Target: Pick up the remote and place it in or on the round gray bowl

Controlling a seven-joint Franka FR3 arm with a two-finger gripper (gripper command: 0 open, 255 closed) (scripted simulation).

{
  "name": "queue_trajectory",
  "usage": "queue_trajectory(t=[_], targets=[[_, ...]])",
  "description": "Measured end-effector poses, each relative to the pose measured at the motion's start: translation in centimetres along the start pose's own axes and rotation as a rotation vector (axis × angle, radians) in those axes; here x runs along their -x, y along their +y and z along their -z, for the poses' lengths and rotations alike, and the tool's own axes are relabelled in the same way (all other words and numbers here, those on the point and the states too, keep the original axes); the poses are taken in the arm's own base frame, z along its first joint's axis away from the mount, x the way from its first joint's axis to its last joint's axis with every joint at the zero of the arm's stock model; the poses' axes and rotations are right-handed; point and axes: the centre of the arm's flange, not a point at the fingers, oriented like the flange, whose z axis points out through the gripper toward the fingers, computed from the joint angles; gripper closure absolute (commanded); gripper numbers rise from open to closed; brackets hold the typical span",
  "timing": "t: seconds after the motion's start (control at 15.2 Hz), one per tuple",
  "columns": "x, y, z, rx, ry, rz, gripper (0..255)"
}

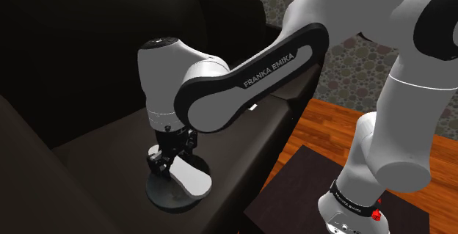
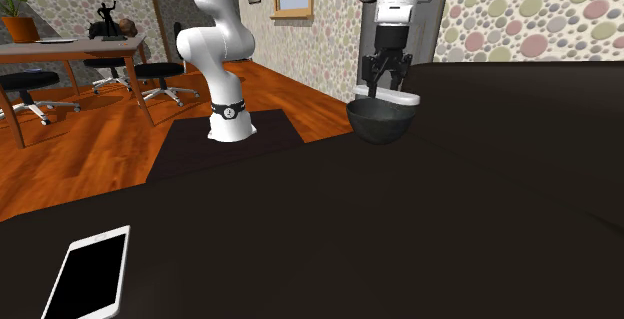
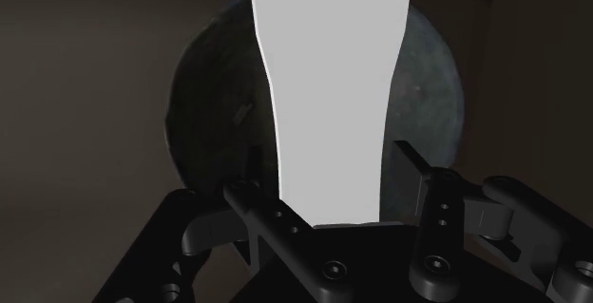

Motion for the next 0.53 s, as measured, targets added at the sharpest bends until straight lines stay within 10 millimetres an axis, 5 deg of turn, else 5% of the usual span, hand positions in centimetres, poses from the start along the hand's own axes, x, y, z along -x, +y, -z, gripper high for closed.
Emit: queue_trajectory(t=[0.53], targets=[[0.0,0.1,-2.2,0.000,0.001,0.000,255]])
